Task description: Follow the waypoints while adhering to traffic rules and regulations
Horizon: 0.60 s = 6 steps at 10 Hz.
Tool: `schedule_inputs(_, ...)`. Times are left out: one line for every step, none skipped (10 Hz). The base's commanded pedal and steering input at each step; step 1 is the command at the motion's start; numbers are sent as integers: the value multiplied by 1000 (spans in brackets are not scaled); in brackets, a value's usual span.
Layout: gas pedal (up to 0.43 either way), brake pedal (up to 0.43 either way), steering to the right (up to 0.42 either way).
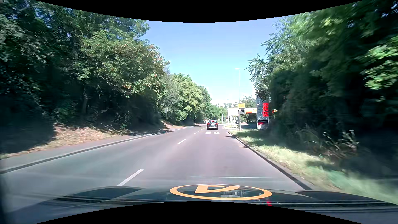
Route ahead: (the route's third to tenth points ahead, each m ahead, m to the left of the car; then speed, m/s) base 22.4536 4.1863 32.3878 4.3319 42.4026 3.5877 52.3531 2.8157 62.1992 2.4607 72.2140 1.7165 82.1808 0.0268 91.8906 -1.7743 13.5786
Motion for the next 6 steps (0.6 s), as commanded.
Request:
schedule_inputs(8, 0, 6)
schedule_inputs(8, 0, 6)
schedule_inputs(8, 0, 5)
schedule_inputs(8, 0, 5)
schedule_inputs(8, 0, 5)
schedule_inputs(8, 0, 4)
